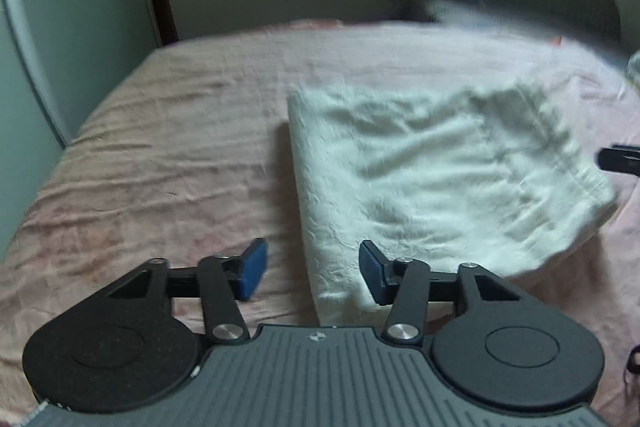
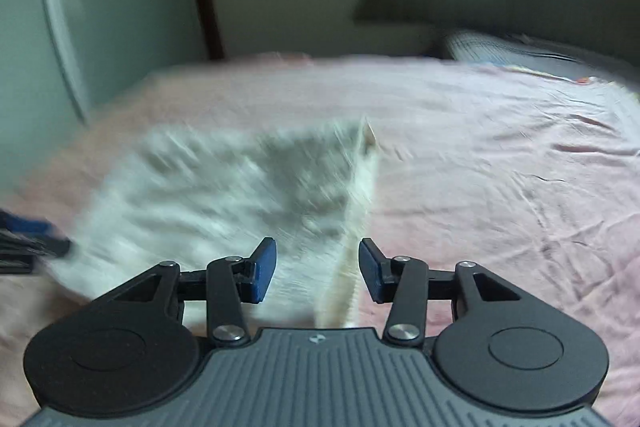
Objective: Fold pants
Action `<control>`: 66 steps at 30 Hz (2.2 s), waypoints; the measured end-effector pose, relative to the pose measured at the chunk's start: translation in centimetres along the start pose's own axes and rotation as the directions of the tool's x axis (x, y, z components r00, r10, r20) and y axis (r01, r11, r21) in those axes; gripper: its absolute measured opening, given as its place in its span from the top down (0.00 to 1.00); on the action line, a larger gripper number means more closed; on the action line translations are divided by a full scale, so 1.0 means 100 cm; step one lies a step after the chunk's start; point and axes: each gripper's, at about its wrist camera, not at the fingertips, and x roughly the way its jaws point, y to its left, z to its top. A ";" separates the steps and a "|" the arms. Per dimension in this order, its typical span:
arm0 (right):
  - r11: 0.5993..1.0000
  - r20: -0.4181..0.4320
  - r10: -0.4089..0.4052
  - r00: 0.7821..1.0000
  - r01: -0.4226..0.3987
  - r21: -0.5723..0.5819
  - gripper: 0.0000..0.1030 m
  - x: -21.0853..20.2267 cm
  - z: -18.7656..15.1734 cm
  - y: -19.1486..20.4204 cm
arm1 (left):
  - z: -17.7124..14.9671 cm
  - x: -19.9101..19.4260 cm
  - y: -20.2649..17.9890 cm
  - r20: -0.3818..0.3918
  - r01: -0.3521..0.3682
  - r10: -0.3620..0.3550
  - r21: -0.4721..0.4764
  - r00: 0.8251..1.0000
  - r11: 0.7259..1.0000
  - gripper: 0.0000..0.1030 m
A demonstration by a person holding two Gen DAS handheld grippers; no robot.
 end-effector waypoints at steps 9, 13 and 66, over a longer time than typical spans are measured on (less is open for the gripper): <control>0.843 -0.028 0.291 0.956 -0.243 0.481 0.48 -0.012 -0.050 -0.052 | -0.036 -0.016 -0.031 -0.018 0.037 -0.034 0.208 0.999 0.977 0.26; 0.823 -0.017 0.303 0.953 -0.253 0.508 0.48 0.010 -0.045 -0.046 | -0.026 -0.025 -0.056 0.051 0.055 -0.071 0.266 0.996 0.962 0.23; 0.863 0.061 0.335 0.940 -0.332 0.381 0.81 0.017 0.012 -0.028 | -0.030 0.005 -0.031 0.034 -0.075 0.075 -0.006 0.997 0.997 0.59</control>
